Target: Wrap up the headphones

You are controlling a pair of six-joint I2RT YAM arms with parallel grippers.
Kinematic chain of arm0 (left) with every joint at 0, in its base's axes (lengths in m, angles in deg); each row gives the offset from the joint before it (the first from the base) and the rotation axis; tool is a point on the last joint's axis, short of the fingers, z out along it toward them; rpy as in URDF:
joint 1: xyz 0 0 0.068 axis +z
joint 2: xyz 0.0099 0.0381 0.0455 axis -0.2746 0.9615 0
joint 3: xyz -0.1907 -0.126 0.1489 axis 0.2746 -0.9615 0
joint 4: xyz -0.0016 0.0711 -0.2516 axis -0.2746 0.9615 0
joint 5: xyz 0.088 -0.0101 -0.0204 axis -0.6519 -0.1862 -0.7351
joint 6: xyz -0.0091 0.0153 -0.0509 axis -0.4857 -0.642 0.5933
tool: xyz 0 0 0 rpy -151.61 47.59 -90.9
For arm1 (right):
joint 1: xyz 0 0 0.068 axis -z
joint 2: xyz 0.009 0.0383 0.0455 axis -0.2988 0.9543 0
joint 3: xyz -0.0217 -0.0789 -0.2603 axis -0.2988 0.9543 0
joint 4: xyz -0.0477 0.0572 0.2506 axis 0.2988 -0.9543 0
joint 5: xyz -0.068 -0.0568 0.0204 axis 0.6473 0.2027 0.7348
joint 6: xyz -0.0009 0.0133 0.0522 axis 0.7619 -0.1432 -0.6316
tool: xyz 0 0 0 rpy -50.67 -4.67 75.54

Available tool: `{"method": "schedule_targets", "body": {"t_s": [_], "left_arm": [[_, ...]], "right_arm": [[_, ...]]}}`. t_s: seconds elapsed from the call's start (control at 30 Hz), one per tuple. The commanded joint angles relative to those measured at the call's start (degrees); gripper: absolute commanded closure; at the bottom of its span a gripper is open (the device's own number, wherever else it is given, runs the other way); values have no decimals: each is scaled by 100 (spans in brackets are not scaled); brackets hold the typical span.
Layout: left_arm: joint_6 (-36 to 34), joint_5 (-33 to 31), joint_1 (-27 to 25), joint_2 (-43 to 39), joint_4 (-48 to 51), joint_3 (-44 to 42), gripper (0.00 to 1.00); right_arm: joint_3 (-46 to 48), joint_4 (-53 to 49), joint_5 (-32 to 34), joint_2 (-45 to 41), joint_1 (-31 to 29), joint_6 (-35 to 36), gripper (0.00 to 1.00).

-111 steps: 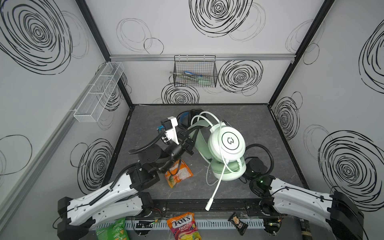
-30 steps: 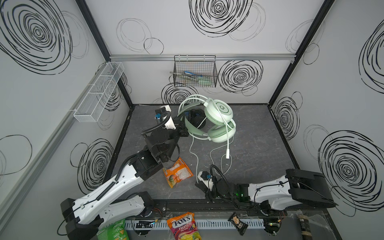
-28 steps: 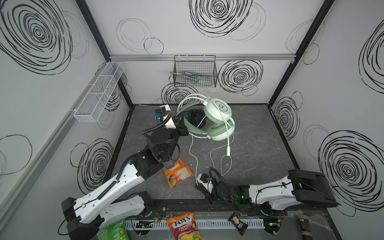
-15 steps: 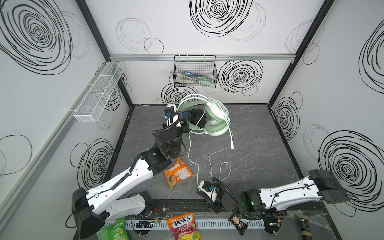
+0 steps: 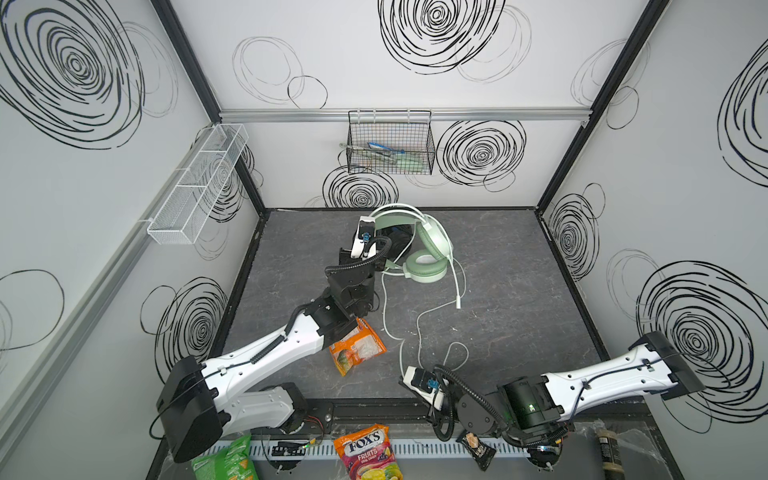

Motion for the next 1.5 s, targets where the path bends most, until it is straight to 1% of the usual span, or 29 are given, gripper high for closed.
{"method": "schedule_targets", "body": {"t_s": [0.0,0.13,0.2,0.3,0.5,0.67,0.73,0.83,0.9,1.0,1.07,1.17,1.27,1.33,1.47], "left_arm": [[-256,107,-96,-29,-995,19,100],[-817,359,-329,98,-782,91,100],[-1355,261,-588,133,-905,23,100],[-1999,99,-827,149,-1091,-89,100],[-2904,3,-987,176,-1341,-229,100],[-3274,98,-991,232,-1300,-304,100],[-3179,234,-995,229,-1147,-324,100],[-2749,522,-991,242,-660,-250,100],[-2303,775,-991,213,-194,-214,100],[-1722,824,-1043,239,85,-228,100],[-1217,965,-1043,191,292,-256,100],[-682,1074,-1044,85,438,-393,100],[-379,1042,-1043,-90,644,-535,100],[-276,1044,-1050,-237,791,-632,100],[-446,859,-1222,-514,974,-706,100]], "right_arm": [[-388,-597,397,-135,-61,373,100],[-478,-597,590,-327,-59,727,100],[-607,-796,674,-427,-5,754,100],[-737,-1062,744,-576,48,748,100],[-701,-1290,746,-960,373,780,100],[-805,-1336,586,-1260,794,949,100],[-861,-1329,566,-1315,879,1074,100],[-1037,-1384,534,-1288,1000,1267,100],[-1175,-1412,468,-1217,1092,1382,100],[-1344,-1435,345,-1066,1234,1545,100],[-1476,-1426,245,-915,1316,1646,100],[-1708,-1444,266,-676,1363,1803,100],[-1927,-1502,555,-538,1427,1979,100],[-2066,-1555,560,-538,1561,2046,100],[-2332,-1626,517,-551,1906,2173,100]]}}
